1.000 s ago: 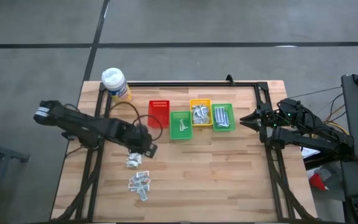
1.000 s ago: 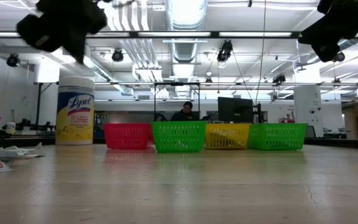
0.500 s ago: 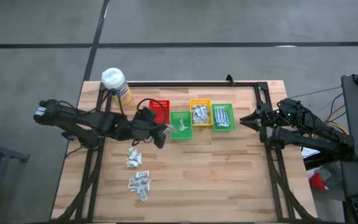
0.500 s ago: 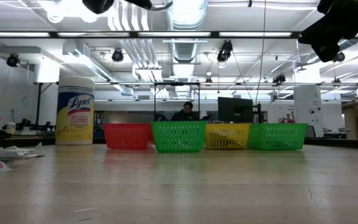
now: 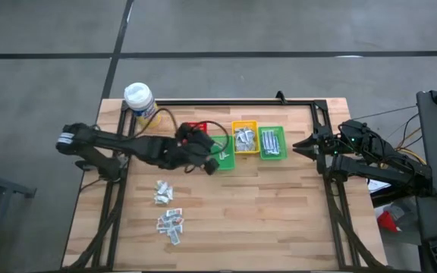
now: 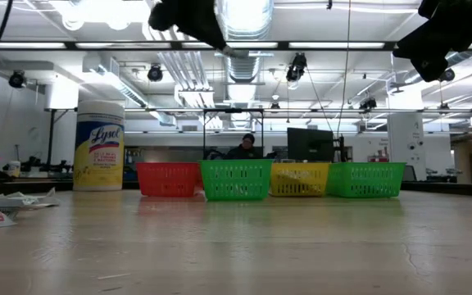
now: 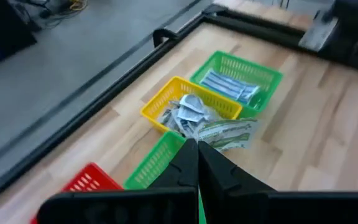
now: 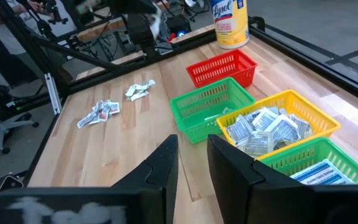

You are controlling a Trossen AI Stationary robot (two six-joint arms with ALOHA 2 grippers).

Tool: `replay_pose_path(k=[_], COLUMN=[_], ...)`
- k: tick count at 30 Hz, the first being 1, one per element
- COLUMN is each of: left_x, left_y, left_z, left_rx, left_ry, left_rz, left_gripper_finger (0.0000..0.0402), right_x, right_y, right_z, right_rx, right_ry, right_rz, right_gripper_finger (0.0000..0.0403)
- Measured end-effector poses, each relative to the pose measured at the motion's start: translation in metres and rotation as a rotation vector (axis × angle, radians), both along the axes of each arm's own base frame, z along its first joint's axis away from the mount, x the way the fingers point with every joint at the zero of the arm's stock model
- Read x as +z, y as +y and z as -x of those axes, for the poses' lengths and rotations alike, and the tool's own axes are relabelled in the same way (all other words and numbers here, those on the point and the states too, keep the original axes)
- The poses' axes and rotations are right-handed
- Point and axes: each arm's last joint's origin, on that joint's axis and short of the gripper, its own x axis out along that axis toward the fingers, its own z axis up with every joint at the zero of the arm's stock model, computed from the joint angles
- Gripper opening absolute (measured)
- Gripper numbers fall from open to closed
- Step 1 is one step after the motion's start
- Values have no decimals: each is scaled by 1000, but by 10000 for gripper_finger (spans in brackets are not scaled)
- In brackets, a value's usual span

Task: Pick & Place First Aid Supplies
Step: Put the bandage into the left green basket

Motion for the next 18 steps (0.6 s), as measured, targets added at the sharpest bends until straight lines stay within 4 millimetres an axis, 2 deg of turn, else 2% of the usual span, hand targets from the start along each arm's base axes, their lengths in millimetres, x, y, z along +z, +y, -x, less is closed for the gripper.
replay_pose_path(k=[6,12,18], left_x=[-10,-18,-35], left_y=[21,50,76], left_z=[-33,-62,-72], left_rx=[-112,-200,-249], left_ry=[135,247,430], left_rz=[-46,-51,-27], left_gripper_finger=[0,0,0], right_x=[0,0,0], right_y=[0,0,0], right_z=[0,0,0], right_rx=[0,0,-1], right_ry=[0,0,0], right_rz=[-1,-1,-2], right_gripper_finger=[70,71,81])
